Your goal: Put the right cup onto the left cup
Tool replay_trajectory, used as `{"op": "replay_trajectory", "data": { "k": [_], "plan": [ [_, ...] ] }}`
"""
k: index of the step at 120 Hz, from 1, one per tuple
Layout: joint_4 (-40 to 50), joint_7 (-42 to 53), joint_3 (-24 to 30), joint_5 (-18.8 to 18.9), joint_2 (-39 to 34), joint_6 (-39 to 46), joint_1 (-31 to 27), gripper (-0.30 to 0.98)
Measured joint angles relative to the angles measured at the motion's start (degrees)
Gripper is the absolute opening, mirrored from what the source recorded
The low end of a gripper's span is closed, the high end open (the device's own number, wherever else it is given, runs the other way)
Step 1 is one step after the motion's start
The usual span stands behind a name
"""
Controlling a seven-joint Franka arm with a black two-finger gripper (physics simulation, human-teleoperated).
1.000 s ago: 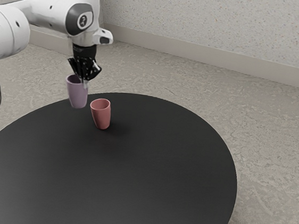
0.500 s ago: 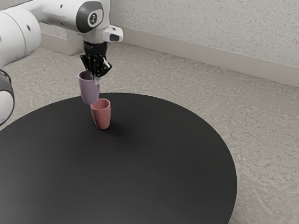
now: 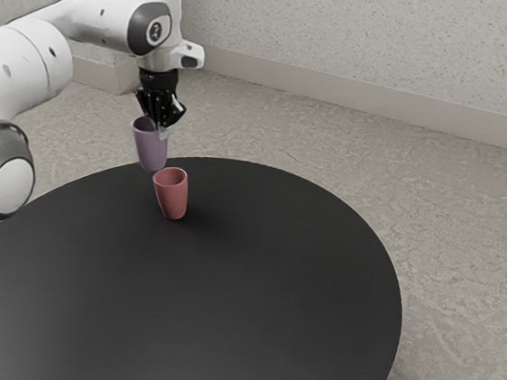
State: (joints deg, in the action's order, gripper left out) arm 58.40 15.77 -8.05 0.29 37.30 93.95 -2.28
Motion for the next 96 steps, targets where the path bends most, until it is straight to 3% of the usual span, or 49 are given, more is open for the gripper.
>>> {"op": "replay_trajectory", "data": {
  "k": [96],
  "plan": [
    [-4.01,2.44,1.11,-0.82,3.46,-0.45,-0.29,-0.10]
  ]
}}
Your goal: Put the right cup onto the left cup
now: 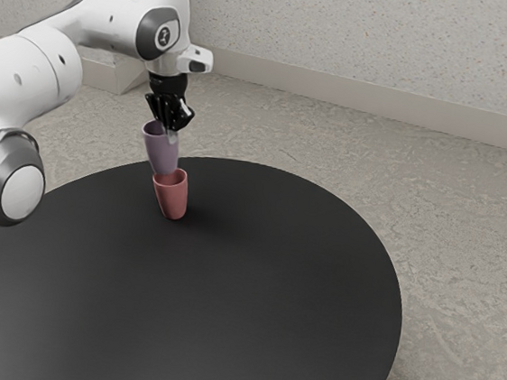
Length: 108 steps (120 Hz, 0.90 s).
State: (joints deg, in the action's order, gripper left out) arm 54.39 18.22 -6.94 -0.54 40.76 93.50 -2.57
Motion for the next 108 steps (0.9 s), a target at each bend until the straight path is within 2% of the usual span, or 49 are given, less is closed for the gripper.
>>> {"op": "replay_trajectory", "data": {
  "k": [108],
  "plan": [
    [-2.23,0.96,0.97,0.00,3.53,0.19,-0.50,-0.10]
  ]
}}
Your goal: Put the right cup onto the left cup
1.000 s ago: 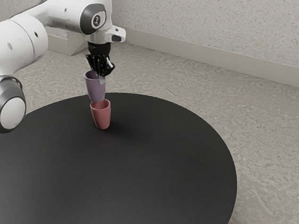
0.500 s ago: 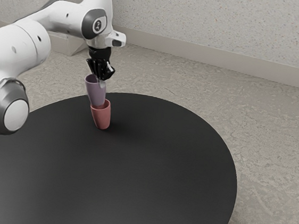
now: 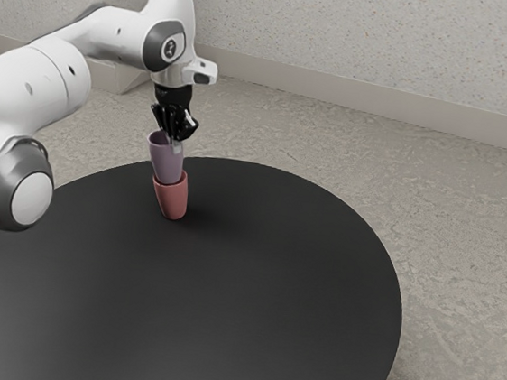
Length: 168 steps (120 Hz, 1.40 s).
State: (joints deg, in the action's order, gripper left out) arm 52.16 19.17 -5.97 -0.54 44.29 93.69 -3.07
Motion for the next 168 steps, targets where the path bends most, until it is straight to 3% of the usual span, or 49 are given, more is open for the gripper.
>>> {"op": "replay_trajectory", "data": {
  "k": [56,83,100,127,168],
  "plan": [
    [0.02,0.09,0.18,0.01,1.50,0.35,-0.09,-0.09],
    [0.51,0.22,0.35,-0.57,1.12,0.42,-0.08,0.33],
    [1.15,0.28,0.35,-1.01,-0.23,0.39,0.00,0.50],
    [11.16,0.28,1.96,-1.15,-12.69,0.28,0.56,0.62],
    [25.10,-1.06,7.01,-1.05,-34.78,-2.59,0.80,0.67]
  ]
}}
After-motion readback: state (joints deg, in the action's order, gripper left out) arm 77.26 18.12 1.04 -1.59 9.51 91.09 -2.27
